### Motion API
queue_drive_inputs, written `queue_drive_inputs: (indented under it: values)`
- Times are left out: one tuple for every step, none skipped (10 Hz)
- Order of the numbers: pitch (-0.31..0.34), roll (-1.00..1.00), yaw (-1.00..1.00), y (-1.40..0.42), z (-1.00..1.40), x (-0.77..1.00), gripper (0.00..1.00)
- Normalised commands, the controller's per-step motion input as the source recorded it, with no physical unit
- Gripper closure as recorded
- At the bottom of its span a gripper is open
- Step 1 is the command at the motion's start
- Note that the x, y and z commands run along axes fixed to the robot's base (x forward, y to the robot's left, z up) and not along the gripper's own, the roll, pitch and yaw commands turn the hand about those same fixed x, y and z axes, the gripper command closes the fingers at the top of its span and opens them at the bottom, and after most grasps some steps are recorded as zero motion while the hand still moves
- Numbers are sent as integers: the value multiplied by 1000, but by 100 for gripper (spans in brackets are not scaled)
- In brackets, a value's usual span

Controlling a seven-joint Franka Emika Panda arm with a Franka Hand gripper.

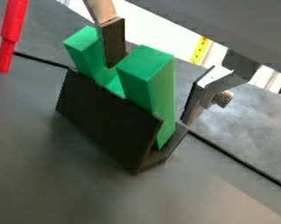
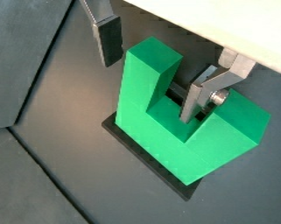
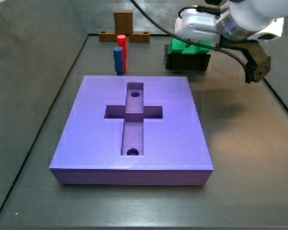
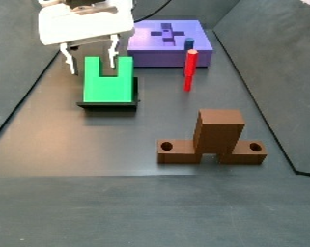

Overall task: Pick up the green object. Move up. Place the green object on the fixture. Regrasp the green object. Move to above the board. Insert the green object.
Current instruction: Regrasp the green object.

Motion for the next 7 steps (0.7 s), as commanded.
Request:
queue_drive_inputs:
  values:
    - [-17, -17, 0, 0, 0, 0, 0]
    - [0, 0, 0, 0, 0, 0, 0]
    - [0, 0, 0, 0, 0, 0, 100]
    - [0, 0, 0, 0, 0, 0, 100]
    - [0, 0, 0, 0, 0, 0, 100]
    - [0, 0, 0, 0, 0, 0, 100]
    - [0, 0, 0, 0, 0, 0, 100]
